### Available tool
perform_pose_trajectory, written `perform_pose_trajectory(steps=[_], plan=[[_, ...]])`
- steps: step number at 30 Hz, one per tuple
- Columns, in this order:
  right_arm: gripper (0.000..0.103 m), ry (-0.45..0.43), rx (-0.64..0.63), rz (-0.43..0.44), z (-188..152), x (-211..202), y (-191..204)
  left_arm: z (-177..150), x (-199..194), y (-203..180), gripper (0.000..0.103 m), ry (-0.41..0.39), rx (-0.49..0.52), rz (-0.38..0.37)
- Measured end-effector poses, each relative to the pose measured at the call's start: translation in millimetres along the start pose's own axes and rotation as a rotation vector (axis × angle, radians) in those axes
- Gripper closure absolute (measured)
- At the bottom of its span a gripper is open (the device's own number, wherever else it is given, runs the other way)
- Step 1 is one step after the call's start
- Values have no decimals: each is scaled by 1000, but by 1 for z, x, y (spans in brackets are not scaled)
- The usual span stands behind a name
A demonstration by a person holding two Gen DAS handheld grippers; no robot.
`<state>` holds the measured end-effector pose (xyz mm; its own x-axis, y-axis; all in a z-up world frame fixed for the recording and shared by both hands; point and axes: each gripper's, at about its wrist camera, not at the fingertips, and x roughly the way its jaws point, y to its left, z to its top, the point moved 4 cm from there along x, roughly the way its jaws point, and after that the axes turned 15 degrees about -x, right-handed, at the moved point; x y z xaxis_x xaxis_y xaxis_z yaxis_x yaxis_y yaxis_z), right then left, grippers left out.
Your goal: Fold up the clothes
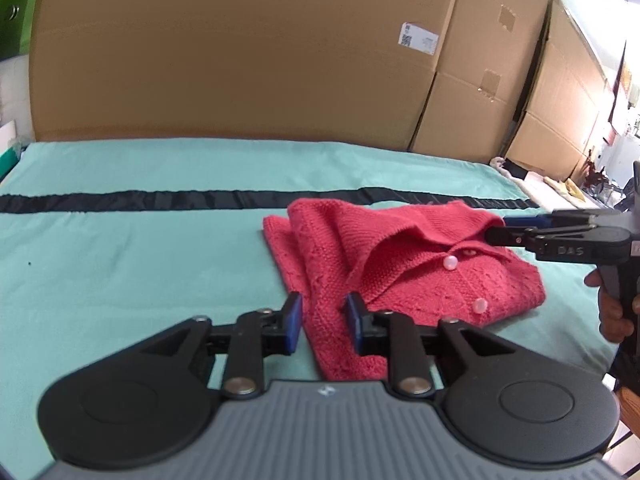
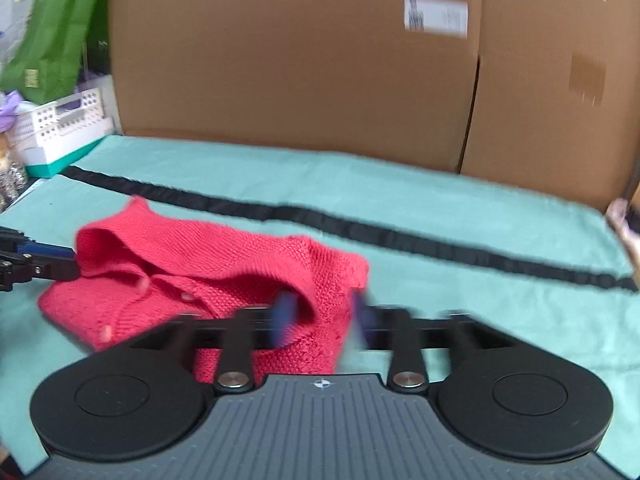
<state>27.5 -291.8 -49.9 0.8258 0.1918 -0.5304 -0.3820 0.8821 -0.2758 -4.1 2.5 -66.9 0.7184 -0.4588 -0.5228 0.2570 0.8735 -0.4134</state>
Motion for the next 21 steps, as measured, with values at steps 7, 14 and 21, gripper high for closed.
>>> perform_pose_trajectory(steps=[7,14,21], plan=[[56,-226,130,65,19,-42,-18,44,-3,-38,71,-80,-69,-179],[100,-180,398,155,9,14,-21,36,43,-58,74,-50,-98,-138],[103,-91,543,203,-21,37,-23,18,54,-23,80,-21,-88,-21]])
